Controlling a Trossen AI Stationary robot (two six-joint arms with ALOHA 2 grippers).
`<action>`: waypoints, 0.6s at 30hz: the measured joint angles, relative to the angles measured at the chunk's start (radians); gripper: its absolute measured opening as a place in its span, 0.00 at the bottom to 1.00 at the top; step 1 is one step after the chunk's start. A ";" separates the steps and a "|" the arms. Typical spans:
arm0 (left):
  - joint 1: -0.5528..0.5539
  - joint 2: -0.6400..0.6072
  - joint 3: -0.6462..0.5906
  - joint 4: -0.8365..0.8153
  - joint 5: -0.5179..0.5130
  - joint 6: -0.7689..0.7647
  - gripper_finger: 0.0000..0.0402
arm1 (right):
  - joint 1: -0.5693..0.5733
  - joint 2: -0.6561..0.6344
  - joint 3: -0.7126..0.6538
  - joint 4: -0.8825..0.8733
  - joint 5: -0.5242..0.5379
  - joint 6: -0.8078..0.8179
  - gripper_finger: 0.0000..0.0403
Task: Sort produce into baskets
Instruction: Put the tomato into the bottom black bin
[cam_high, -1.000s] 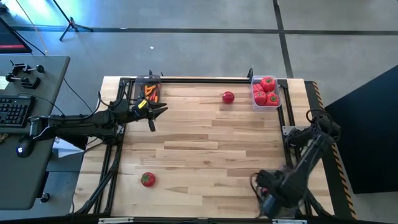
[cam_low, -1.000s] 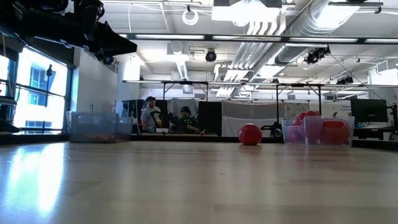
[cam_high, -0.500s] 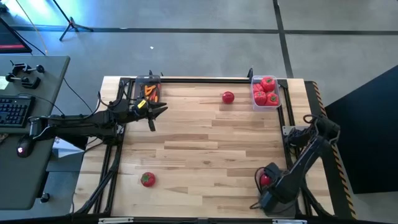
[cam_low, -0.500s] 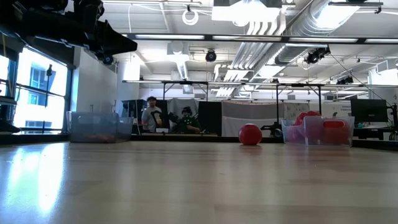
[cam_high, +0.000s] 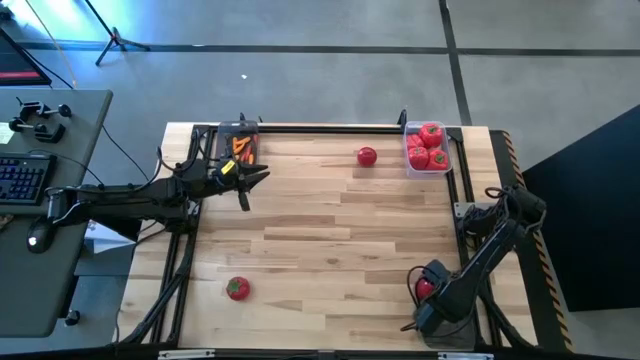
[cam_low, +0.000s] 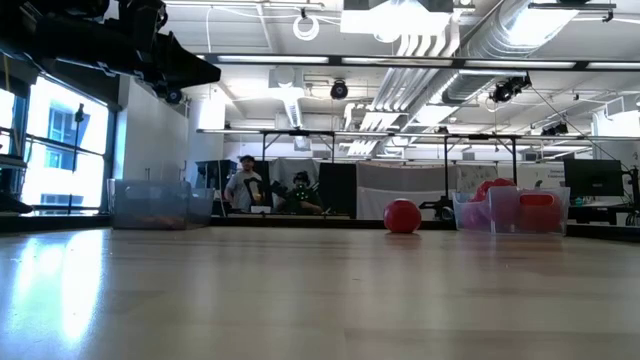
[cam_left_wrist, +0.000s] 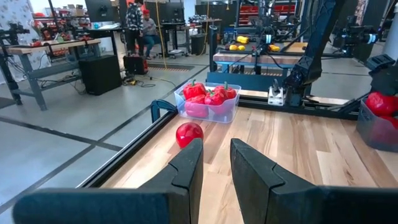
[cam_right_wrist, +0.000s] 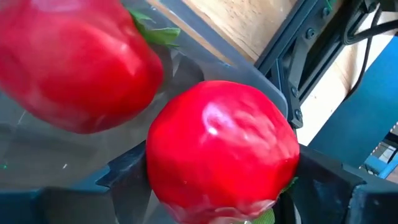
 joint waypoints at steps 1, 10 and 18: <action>0.000 0.000 0.000 0.000 0.000 0.000 0.17 | 0.000 0.000 0.000 0.001 0.000 -0.007 0.76; 0.000 0.000 0.000 0.000 0.000 0.000 0.17 | 0.000 0.000 0.001 -0.003 -0.003 -0.085 0.81; 0.000 0.000 0.000 0.000 0.000 0.000 0.17 | -0.019 0.000 0.002 -0.004 -0.011 -0.171 0.81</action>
